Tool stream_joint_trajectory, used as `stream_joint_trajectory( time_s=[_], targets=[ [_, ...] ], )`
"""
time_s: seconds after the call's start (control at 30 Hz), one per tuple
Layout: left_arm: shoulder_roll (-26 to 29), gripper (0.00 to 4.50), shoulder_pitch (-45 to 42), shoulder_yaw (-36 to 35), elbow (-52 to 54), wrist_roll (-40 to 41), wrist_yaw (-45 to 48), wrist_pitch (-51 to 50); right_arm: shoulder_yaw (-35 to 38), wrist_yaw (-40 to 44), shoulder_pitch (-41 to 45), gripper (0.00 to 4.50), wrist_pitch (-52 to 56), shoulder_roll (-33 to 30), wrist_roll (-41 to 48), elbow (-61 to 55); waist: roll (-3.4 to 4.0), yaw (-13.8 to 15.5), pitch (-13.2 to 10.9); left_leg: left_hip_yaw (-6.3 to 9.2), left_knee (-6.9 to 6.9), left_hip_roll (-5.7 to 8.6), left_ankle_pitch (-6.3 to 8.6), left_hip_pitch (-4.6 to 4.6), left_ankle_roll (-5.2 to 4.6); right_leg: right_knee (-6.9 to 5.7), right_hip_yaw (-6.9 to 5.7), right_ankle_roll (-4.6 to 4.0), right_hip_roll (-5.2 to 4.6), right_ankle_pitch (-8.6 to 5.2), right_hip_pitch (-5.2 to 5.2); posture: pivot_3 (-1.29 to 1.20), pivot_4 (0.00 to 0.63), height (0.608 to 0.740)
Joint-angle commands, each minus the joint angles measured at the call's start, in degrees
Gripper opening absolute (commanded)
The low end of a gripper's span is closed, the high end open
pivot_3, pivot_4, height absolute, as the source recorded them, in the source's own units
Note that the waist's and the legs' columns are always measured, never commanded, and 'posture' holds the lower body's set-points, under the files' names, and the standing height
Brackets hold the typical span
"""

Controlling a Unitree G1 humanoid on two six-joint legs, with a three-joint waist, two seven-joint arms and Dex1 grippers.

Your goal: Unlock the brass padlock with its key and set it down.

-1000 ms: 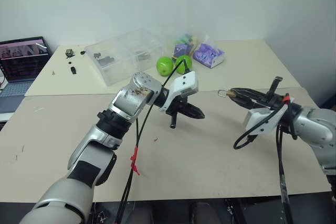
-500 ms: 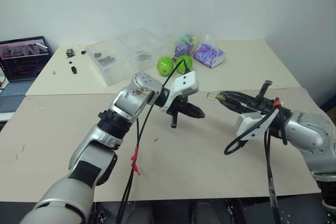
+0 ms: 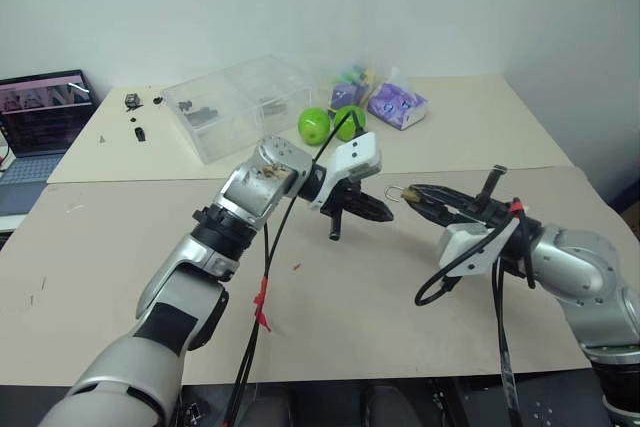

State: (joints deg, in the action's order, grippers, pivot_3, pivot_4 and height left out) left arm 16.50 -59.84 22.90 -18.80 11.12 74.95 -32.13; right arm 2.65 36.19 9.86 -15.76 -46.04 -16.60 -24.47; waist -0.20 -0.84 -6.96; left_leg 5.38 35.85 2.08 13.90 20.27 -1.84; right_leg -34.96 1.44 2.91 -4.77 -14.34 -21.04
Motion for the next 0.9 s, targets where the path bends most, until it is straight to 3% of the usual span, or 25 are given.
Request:
stream_joint_trajectory(
  time_s=[0.03, 0.9],
  targets=[
    [-0.03, 0.08, -1.56, -0.99, 0.48, 0.0, 0.17, 1.41, 0.18, -0.63, 0.12, 0.15, 0.7, 0.63, -0.21, -2.64, 0.0, 0.01, 0.0, 0.0, 0.0, 0.0, 0.0, 0.0, 0.0, 0.0, 0.01, 0.0, 0.0, 0.0, 0.0, 0.0, 0.15, 0.74],
    [0.35, 0.08, -1.24, -1.03, 0.29, -0.37, 0.07, 2.08, -0.8, 0.45, -2.5, 0.15, 5.41, 2.91, 1.0, -8.15, 0.0, 0.04, 0.0, 0.01, 0.0, 0.0, 0.0, 0.0, 0.0, 0.0, 0.0, 0.0, 0.0, 0.0, 0.0, 0.0, 0.15, 0.74]
  ],
)
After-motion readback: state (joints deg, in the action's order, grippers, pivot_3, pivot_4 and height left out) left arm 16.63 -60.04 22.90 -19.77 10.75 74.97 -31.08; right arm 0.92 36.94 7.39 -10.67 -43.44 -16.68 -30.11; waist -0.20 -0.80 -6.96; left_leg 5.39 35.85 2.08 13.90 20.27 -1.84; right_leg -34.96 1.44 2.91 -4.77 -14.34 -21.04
